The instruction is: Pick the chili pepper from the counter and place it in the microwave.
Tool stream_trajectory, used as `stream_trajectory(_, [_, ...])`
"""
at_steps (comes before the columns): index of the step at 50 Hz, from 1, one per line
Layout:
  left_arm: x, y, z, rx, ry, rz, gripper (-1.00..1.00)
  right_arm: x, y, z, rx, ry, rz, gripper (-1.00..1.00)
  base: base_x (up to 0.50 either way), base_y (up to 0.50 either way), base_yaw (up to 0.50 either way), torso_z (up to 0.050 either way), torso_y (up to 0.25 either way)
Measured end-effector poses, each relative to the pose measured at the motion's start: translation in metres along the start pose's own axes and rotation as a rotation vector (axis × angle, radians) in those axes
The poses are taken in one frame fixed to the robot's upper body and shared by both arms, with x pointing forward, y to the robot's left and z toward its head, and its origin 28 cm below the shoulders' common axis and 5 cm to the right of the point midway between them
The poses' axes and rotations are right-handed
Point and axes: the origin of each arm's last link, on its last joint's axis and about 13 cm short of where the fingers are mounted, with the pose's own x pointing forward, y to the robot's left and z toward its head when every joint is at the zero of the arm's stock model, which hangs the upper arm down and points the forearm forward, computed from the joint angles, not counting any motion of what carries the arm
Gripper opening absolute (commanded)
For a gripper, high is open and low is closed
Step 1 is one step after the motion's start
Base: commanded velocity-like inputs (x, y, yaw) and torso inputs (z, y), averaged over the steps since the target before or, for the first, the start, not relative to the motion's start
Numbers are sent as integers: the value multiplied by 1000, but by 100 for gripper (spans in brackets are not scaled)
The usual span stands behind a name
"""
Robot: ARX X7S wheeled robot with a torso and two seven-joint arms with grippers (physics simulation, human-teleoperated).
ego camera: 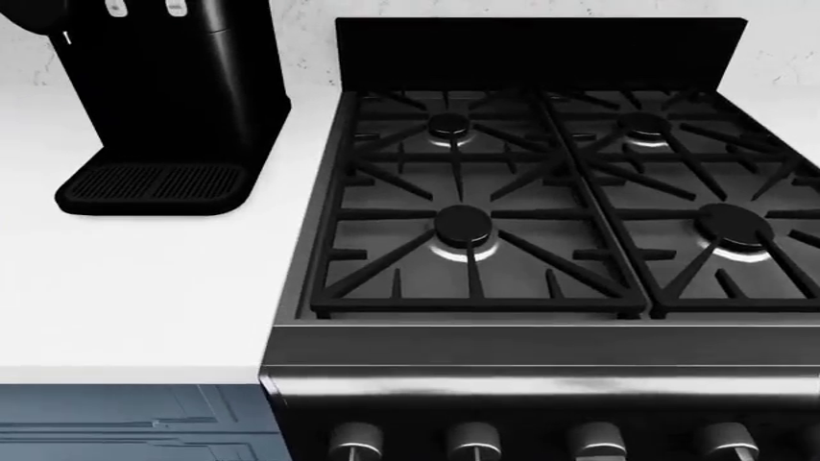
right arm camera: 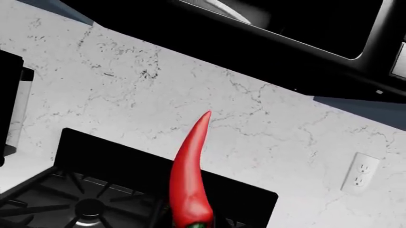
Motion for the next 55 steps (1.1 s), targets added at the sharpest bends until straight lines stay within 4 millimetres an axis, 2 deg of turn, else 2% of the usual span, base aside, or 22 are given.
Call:
stream_trajectory(6, [0, -1, 1, -9, 0, -4, 100, -2, -1, 3, 1, -15, -5, -100, 0, 0, 0, 6, 0])
stream_trajectory(48, [-4, -13, 0, -51, 8, -39, 100, -3, 1, 14, -21, -42, 2, -100, 0, 0, 0, 50, 0])
stream_trajectory(55, [-2, -12, 2, -48, -3, -36, 100, -3, 2, 18, -27, -50, 3, -100, 0, 0, 0, 0, 0])
